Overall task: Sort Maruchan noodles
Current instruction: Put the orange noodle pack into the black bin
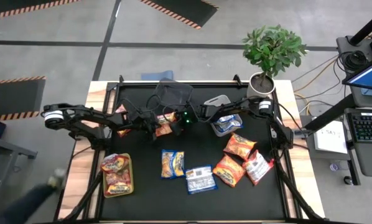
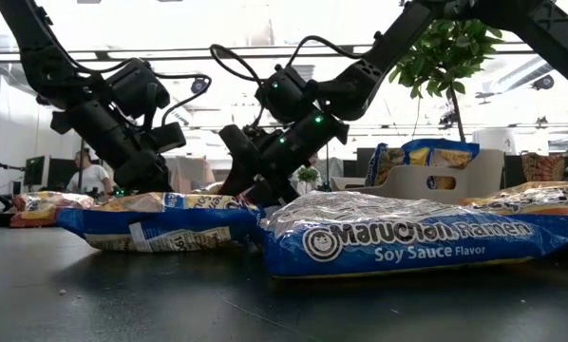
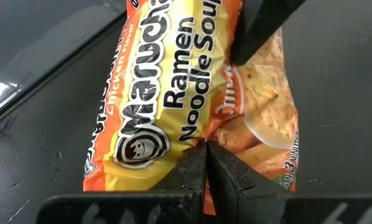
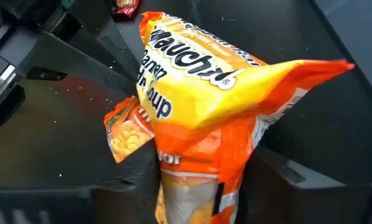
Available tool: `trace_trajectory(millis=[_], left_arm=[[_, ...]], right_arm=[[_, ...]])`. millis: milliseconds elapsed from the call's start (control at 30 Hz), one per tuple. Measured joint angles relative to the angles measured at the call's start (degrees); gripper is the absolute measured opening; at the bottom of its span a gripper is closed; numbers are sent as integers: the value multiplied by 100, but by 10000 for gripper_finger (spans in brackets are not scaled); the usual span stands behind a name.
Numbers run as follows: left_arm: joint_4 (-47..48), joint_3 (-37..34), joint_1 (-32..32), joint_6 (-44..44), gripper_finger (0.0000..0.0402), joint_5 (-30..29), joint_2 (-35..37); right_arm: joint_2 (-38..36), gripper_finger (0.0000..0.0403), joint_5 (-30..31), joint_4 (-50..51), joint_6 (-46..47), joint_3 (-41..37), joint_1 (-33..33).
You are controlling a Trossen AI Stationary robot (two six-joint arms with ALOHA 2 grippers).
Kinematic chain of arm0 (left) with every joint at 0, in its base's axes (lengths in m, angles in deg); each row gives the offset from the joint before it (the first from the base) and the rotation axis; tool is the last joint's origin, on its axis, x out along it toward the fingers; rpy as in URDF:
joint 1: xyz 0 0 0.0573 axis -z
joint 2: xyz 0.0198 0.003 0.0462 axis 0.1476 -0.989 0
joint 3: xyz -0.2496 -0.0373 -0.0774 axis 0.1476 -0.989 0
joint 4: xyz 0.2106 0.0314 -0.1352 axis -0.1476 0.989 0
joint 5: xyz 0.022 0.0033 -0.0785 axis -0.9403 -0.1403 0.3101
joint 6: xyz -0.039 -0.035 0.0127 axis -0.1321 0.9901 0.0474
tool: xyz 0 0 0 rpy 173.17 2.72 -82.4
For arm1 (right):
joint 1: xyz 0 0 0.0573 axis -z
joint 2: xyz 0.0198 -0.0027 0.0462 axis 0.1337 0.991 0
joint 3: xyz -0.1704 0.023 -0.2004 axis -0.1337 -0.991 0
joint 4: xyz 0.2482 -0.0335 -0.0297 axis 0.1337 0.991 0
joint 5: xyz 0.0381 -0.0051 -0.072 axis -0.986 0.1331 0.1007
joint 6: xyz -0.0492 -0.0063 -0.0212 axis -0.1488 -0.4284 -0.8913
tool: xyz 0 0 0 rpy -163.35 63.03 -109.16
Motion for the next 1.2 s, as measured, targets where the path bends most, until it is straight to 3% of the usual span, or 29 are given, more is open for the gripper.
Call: trace_trajectory(millis=[200, 333, 867, 1200], left_arm=[[8, -7, -2, 2, 0, 11, 140], [123, -19, -2, -4, 0, 26, 409], [798, -4, -4, -387, 0, 16, 2589], [787, -4, -2, -628, 0, 20, 3091]], right_arm=[[-46, 91, -8, 70, -95, 18, -2], [-132, 62, -15, 261, -222, 17, -7], [-780, 56, -351, 1304, -836, -13, -104], [-1711, 56, -301, 1603, -1163, 39, -170]])
